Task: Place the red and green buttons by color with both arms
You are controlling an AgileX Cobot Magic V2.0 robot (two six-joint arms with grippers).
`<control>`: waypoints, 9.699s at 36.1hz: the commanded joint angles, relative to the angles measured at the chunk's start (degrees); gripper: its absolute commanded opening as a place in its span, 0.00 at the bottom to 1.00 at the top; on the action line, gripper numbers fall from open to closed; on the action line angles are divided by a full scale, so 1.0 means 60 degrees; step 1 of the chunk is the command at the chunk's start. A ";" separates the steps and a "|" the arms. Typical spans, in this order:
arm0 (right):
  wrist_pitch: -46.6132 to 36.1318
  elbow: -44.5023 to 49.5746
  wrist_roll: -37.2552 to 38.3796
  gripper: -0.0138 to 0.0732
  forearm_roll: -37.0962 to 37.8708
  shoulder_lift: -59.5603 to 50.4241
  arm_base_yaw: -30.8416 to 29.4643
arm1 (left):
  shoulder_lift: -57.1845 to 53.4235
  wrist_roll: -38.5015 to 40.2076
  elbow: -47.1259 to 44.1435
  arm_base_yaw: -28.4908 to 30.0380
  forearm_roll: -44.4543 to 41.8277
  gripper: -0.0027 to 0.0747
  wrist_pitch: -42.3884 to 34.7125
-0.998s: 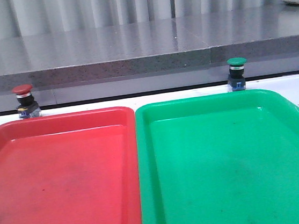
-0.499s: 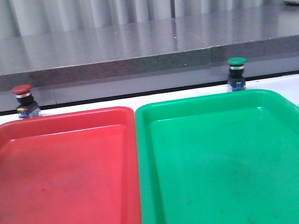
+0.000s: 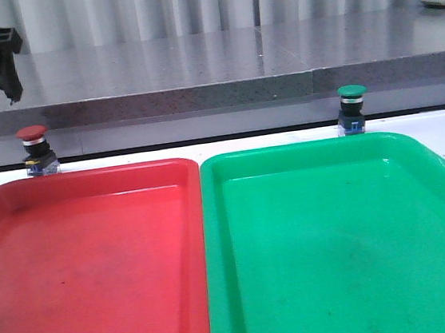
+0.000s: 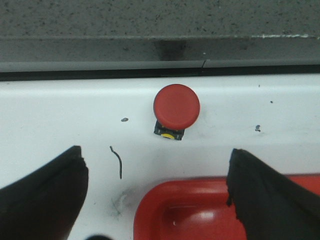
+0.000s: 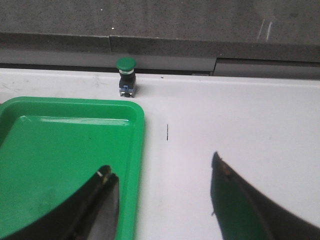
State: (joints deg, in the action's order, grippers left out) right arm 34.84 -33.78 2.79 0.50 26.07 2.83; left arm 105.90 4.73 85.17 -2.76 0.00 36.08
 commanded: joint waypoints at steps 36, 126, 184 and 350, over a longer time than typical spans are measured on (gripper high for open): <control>-0.0690 -0.0315 -0.0075 0.66 0.0095 0.0147 -0.0057 | 0.2080 0.0008 0.1353 -0.0257 0.1080 0.50 -0.2390; -0.0690 -0.0315 -0.0075 0.66 0.0095 0.0147 -0.0057 | -0.2807 -0.0463 -0.5330 -0.2721 0.1272 0.37 -0.2649; -0.0690 -0.0315 -0.0075 0.66 0.0095 0.0147 -0.0057 | -1.0788 -0.0468 -0.6994 -0.2721 0.0904 0.67 -0.0662; 0.0175 -1.0668 -0.0572 0.47 -0.1196 1.3277 0.1052 | -1.2391 -0.0468 -0.8400 -0.2721 0.0904 0.67 -0.0672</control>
State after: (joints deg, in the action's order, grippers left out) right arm 37.09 -97.85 0.49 -6.49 112.73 7.97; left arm 31.49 1.94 33.26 -18.51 5.22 36.21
